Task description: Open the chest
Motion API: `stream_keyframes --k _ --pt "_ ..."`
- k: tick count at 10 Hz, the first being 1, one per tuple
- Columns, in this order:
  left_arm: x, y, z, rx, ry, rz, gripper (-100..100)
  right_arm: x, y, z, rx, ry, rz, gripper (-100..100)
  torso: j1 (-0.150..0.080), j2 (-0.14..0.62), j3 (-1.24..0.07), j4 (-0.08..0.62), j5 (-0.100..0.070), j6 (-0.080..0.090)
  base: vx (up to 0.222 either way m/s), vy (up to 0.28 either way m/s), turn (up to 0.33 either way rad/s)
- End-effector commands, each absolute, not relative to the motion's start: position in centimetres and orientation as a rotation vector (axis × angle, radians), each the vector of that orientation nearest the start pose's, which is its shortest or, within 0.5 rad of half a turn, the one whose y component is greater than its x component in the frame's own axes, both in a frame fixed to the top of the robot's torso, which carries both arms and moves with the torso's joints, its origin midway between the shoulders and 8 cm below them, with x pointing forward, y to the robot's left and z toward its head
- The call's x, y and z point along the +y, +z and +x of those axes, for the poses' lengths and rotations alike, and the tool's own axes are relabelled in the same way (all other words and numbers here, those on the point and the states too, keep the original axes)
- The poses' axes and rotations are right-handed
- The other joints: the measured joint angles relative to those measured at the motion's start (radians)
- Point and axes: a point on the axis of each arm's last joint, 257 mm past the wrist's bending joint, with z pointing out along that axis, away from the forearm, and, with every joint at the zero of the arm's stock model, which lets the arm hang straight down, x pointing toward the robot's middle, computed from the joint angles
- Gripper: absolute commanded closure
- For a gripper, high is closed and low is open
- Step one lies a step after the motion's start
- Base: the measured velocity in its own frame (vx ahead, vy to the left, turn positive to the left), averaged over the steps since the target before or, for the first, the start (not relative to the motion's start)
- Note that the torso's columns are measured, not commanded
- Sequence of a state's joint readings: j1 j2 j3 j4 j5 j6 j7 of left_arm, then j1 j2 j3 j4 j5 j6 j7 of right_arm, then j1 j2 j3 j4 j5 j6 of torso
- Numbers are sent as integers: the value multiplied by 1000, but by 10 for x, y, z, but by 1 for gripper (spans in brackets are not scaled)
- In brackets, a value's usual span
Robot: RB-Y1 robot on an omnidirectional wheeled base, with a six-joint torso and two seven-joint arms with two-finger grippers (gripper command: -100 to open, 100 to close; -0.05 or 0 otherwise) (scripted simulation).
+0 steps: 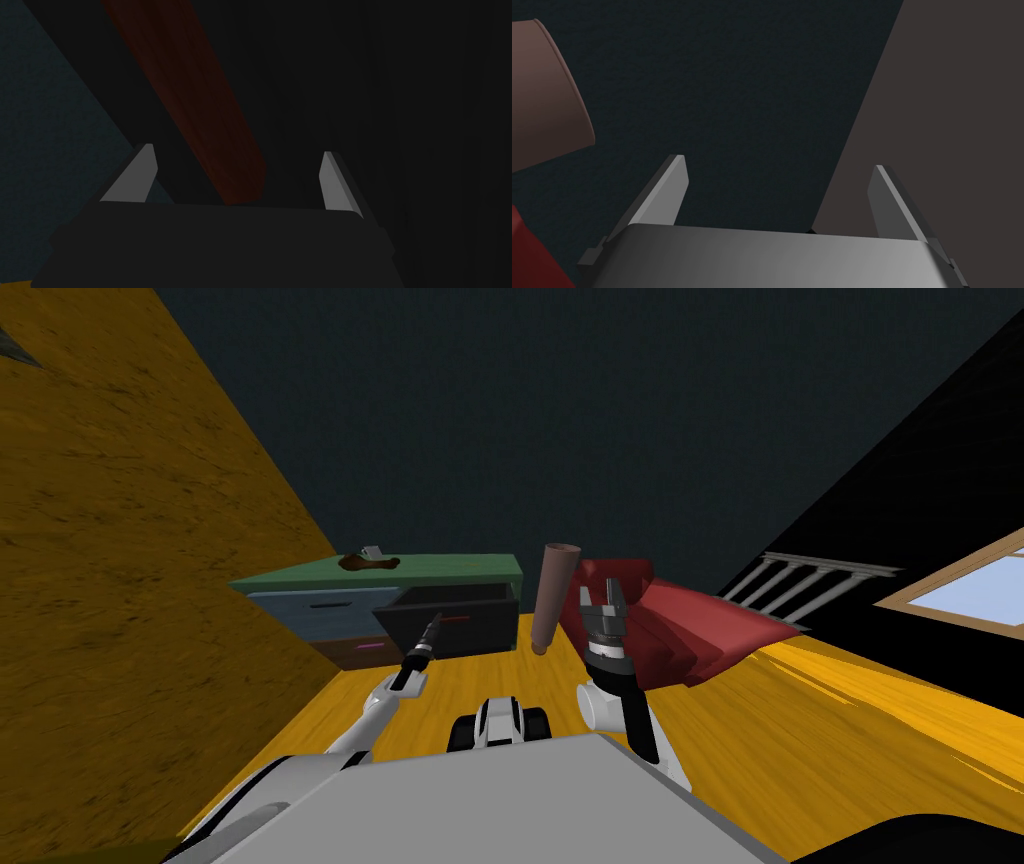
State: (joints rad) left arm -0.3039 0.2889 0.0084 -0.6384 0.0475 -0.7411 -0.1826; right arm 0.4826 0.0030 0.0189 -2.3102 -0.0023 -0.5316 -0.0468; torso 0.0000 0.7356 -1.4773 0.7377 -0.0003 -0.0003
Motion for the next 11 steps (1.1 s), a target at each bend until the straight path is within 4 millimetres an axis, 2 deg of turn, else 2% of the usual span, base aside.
stream_keyframes --k 1,11 --pt "350 -294 555 1296 -903 -786 -100 -269 49 334 541 1390 617 0 1 2 1 0 0 0 -8 -25 -115" --pt "401 -271 552 1246 -864 -814 -100 -269 49 334 541 1390 617 0 -1 3 1 0 0 1 -18 -20 -57"
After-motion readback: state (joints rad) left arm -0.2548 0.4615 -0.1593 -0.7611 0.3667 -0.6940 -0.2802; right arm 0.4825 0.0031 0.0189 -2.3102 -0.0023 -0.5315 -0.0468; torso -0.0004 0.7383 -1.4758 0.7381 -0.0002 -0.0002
